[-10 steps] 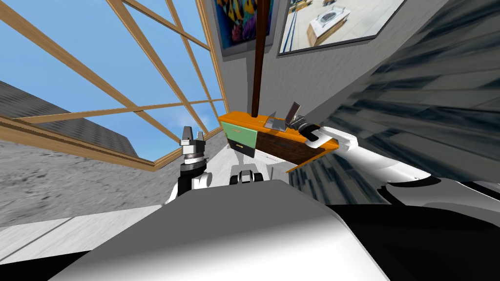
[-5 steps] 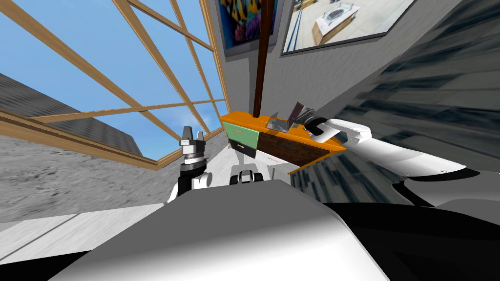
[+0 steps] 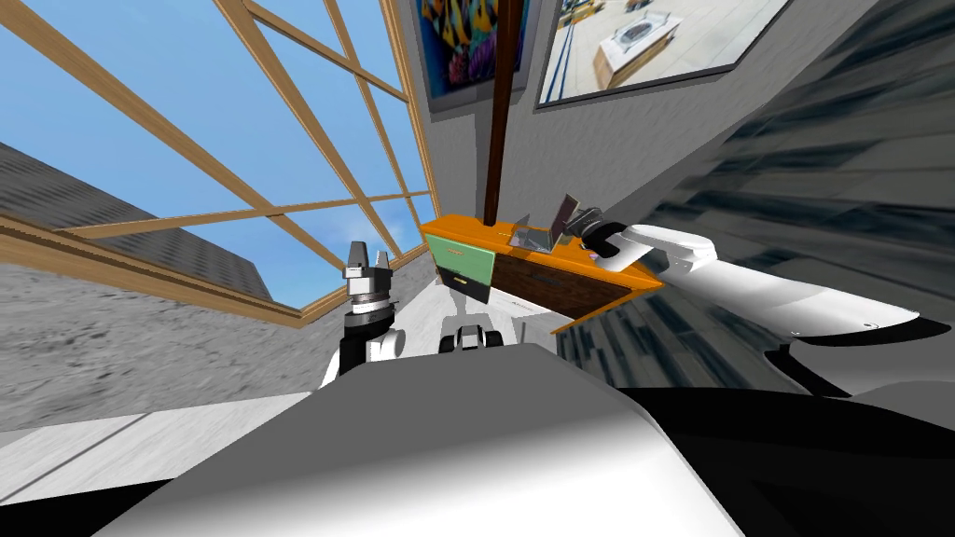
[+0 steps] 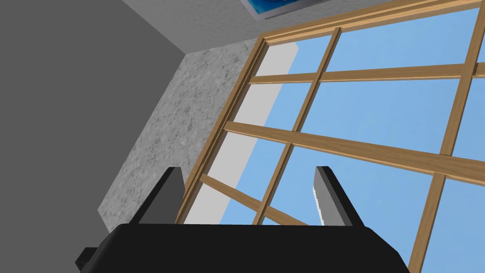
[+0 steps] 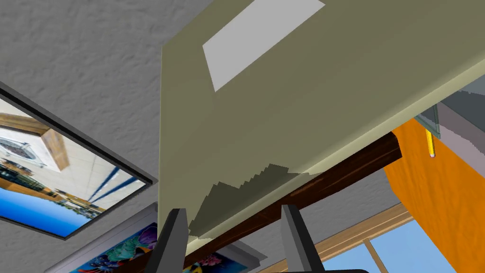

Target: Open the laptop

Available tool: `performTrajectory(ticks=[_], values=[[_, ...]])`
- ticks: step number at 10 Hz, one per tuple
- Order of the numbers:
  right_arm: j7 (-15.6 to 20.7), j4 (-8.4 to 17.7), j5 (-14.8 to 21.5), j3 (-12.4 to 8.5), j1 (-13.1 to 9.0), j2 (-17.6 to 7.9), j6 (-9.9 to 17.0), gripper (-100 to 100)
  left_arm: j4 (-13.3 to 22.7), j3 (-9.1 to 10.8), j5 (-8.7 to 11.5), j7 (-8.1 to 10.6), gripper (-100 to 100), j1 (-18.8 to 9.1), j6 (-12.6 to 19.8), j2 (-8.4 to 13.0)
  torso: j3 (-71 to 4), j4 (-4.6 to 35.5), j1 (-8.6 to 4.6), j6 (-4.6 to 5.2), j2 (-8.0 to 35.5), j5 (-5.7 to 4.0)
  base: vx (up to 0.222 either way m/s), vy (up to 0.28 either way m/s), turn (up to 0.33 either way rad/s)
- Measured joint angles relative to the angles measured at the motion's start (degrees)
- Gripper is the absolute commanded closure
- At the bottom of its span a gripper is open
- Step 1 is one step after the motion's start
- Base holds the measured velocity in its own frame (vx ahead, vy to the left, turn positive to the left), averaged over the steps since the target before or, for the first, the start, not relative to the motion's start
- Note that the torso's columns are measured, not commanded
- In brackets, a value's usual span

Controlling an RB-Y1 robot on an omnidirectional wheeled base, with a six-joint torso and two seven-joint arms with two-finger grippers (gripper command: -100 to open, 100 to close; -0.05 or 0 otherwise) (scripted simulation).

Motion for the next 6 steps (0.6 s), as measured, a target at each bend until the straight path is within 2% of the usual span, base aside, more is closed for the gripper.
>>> performTrajectory(ticks=[2, 5, 6], values=[[1.47, -2.02, -0.76, 0.04, 1.93, -3.56, 0.78, 100, 0.0, 0.0, 0.0, 0.0, 0, 0.0, 0.0, 0.0, 0.02, 0.01, -0.29, -0.03, 0.01, -0.19, 0.092, 0.06, -0.065], [3.89, -4.85, -2.15, 1.28, 3.65, -8.8, 2.35, 100, 0.0, 0.0, 0.0, 0.0, 0, 0.0, 0.0, 0.0, 0.09, 0.06, -0.35, -0.13, 0.12, -0.24, 0.078, 0.051, -0.043], [4.44, -6.04, -2.41, 1.07, 4.95, -10.58, 2.97, 100, 0.0, 0.0, 0.0, 0.0, 0, 0.0, 0.0, 0.0, 0.14, 0.09, -0.27, -0.12, 0.19, -0.21, 0.072, 0.048, -0.048]])
